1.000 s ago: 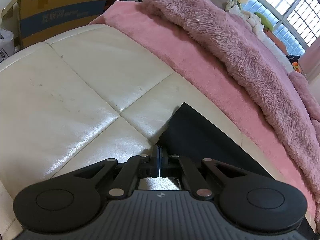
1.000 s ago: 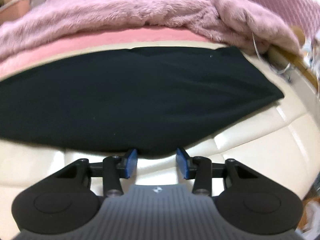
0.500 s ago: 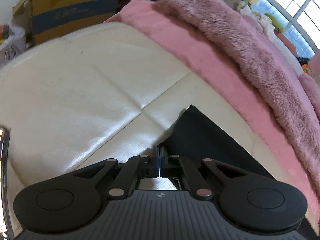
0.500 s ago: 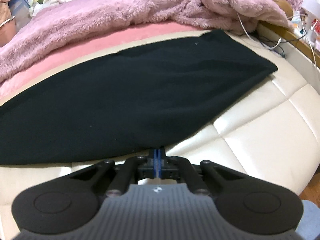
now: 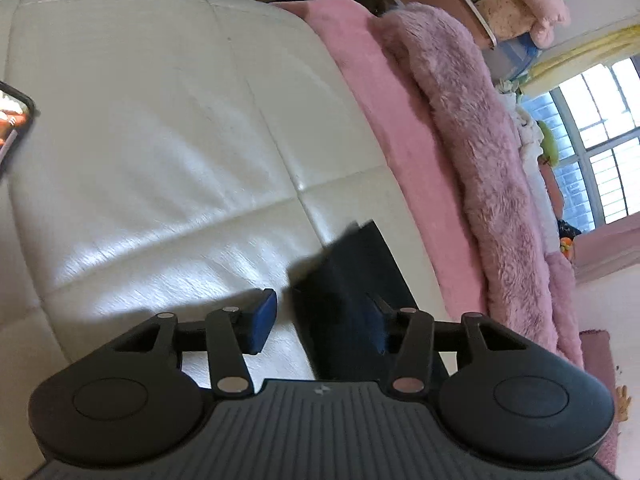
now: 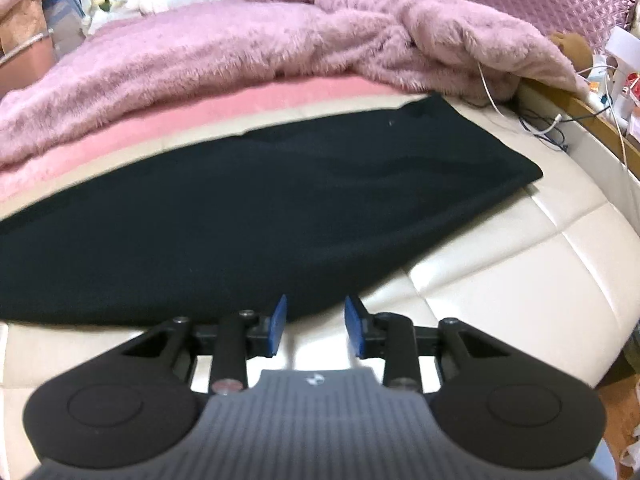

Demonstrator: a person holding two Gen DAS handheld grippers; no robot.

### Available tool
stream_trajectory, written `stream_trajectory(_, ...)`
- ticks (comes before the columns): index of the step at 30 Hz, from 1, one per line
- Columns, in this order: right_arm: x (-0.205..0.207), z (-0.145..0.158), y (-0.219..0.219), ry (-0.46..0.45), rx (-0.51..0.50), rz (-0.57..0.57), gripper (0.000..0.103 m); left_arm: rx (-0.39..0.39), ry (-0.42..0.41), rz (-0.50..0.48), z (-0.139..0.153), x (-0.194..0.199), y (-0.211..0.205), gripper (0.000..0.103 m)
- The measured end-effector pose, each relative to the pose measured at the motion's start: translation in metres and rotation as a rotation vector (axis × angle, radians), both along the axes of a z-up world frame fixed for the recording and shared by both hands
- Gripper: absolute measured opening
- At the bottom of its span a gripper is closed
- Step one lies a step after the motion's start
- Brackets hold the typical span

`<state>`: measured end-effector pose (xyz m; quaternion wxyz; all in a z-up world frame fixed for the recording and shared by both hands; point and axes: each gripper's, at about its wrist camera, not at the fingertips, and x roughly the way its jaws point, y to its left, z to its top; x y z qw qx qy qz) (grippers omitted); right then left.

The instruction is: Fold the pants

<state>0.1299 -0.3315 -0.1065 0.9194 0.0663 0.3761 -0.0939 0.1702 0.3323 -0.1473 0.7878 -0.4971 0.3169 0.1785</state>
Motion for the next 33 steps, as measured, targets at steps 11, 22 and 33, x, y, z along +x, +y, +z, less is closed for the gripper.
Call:
stream_trajectory(11, 0.018, 0.019, 0.032, -0.096, -0.058, 0.139, 0.032, 0.223, 0.066, 0.058, 0.002, 0.010, -0.032, 0.005)
stream_trajectory(22, 0.036, 0.030, 0.059, -0.132, -0.080, 0.233, 0.033, 0.314, 0.024, 0.040, 0.035, -0.015, -0.011, 0.005)
stream_trajectory(33, 0.048, 0.025, 0.070, -0.131, 0.018, 0.324, 0.033, 0.688, -0.185, -0.244, 0.131, 0.008, -0.144, 0.005)
